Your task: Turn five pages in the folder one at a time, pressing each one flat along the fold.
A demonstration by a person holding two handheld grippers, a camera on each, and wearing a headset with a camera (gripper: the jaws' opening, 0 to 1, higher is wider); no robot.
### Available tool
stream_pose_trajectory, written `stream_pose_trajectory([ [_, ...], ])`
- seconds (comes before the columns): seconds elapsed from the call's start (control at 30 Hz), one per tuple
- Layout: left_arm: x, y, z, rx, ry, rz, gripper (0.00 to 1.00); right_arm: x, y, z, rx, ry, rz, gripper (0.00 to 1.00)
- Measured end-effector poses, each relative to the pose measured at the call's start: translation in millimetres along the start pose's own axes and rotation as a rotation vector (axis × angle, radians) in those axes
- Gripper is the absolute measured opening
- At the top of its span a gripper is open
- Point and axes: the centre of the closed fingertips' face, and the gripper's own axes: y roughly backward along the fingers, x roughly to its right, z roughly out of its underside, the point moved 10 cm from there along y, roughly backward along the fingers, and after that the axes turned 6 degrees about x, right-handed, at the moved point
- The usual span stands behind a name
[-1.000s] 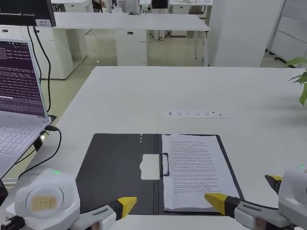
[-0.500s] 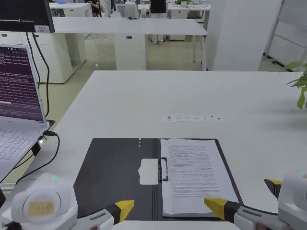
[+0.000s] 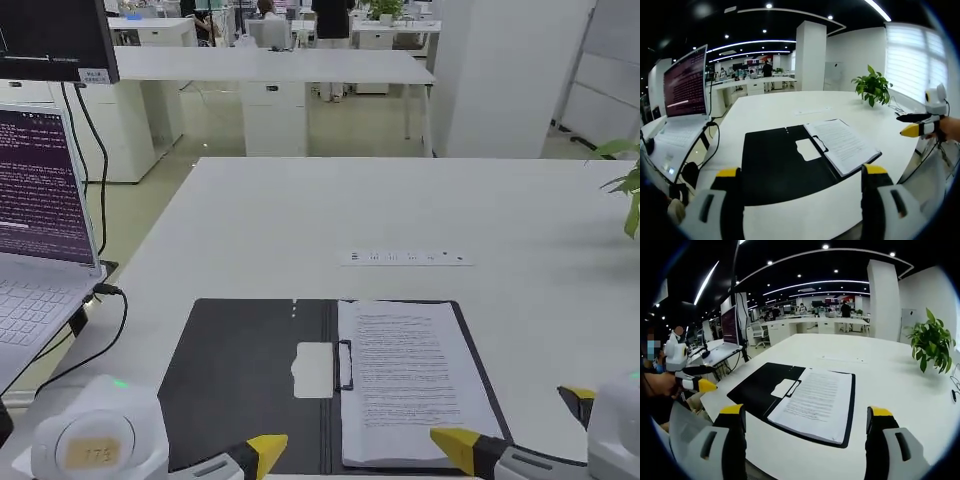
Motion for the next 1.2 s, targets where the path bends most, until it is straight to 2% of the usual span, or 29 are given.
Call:
stream_pose_trajectory([
  [0.3,-2.7,1.5,1.1,0.004,0.008,-0.012,0.99,1.2,-1.1,2.3,-0.002,-0.012,-0.003,1.00],
  [0.47,-1.8,2.0,2.2,0.001,0.011,-0.002,0.99,1.3,-0.8,4.8,-0.011,-0.016,0.001,1.00],
  [0.63,-1.8,2.0,1.9,0.008,0.017,0.014,0.99,2.1,2.0,4.8,0.003,-0.024,0.007,1.00],
  [0.77,1.6,-4.6,4.7,-0.010,0.006,0.038,0.99,2.9,3.6,6.3,0.000,-0.026,0.012,1.00],
  [1.03,12.5,-27.5,1.7,-0.015,-0.017,0.105,0.99,1.3,6.0,7.2,0.009,-0.039,0.009,1.00],
  [1.2,23.7,-44.3,-0.5,-0.022,-0.057,0.170,0.99,1.3,7.2,7.7,0.017,-0.051,0.013,1.00],
])
